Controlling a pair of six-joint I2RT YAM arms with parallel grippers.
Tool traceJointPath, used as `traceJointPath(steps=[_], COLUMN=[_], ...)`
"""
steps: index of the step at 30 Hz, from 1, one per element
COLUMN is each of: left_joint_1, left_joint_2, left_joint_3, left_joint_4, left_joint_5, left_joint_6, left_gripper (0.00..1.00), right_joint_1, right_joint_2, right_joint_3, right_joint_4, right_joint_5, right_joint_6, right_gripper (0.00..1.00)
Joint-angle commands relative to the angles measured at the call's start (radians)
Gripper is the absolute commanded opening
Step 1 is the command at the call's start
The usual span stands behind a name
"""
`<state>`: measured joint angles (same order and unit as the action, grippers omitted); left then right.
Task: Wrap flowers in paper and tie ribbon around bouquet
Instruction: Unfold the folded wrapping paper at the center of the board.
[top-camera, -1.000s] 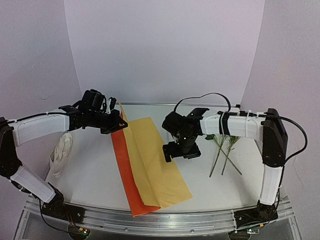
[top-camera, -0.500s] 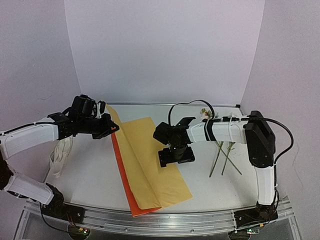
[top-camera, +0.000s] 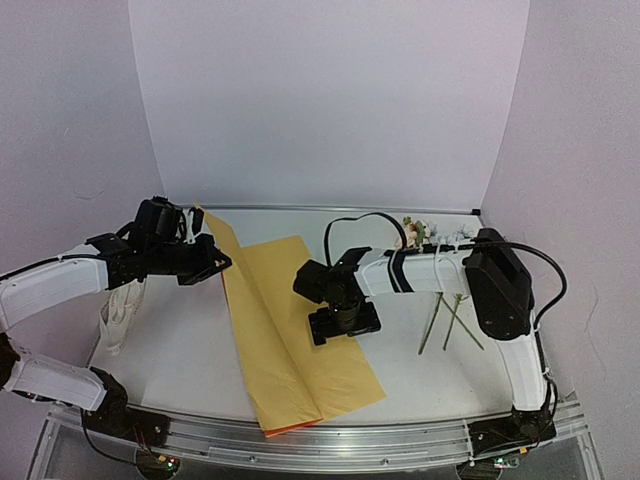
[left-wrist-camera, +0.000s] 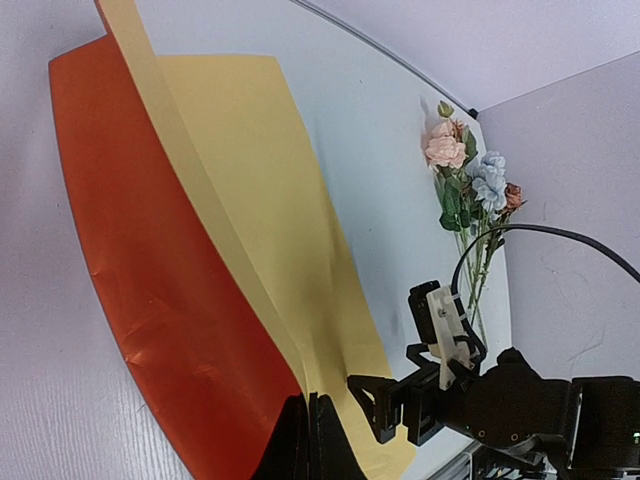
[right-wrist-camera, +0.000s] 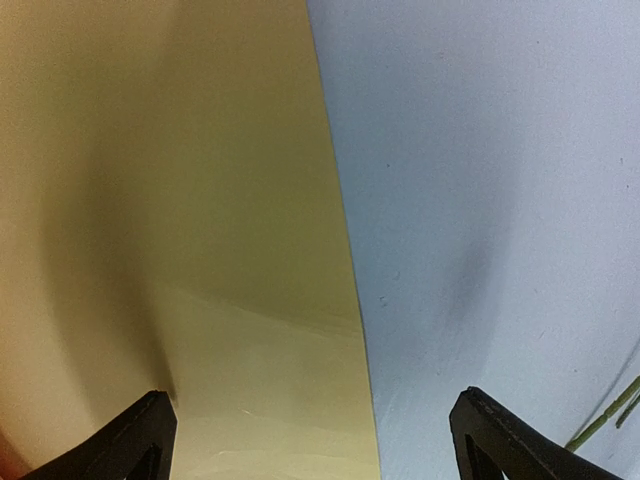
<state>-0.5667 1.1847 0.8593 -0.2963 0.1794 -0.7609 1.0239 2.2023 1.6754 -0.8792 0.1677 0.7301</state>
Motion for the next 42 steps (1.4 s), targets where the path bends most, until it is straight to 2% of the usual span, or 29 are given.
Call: traceJointPath(steps=[1,3,7,13,17,31,33,37,42], left_joint_1=[0.001,0.000,0.000,0.000,0.000,0.000,-0.001,0.000,0.001], left_joint_2=[-0.031,-0.035,-0.038,-0.036,-0.029,-0.007,-0.003,0.003,0.010], left_joint_3=[-0.004,-0.007,-0.008,-0.011,-0.012,0.003,0.006,0.008,0.007], left_joint_4=[0.003,0.001,-0.009,-0.005,-0.001,-0.011,-0.012,-0.014,-0.013], left_joint_5=[-0.018,-0.021,-0.021,-0.020,-0.017,-0.036,-0.040,-0.041,-0.040], left_joint_6=[-0.001,0.000,0.004,0.005,0.003,-0.014,-0.012,-0.014,-0.013], left_gripper=[0.00,0.00,0.00,0.00,0.00,0.00,0.00,0.00,0.00], right_joint_1=[0.018,0.018,0.018,-0.007,-0.015,-0.016,-0.015,-0.016,-0.015], right_joint_2=[0.031,0.045,0.058,0.021,-0.003,-0.009,-0.015,-0.052,-0.042], right_joint_3=[0.049,0.045,0.026,-0.116,-0.188,-0.210,-0.210,-0.199,-0.171], right_joint_4=[-0.028,-0.030,-0.009,0.175,0.238,0.249,0.248,0.219,0.181], right_joint_5=[0.029,0.028,-0.010,-0.106,-0.125,-0.108,-0.092,-0.032,-0.019], right_joint_6=[0.023,0.022,0.032,0.086,0.105,0.119,0.111,0.070,0.055], right_gripper=[0.98,0.97,0.90,0.76,0.73,0.36,0.42,0.61,0.63])
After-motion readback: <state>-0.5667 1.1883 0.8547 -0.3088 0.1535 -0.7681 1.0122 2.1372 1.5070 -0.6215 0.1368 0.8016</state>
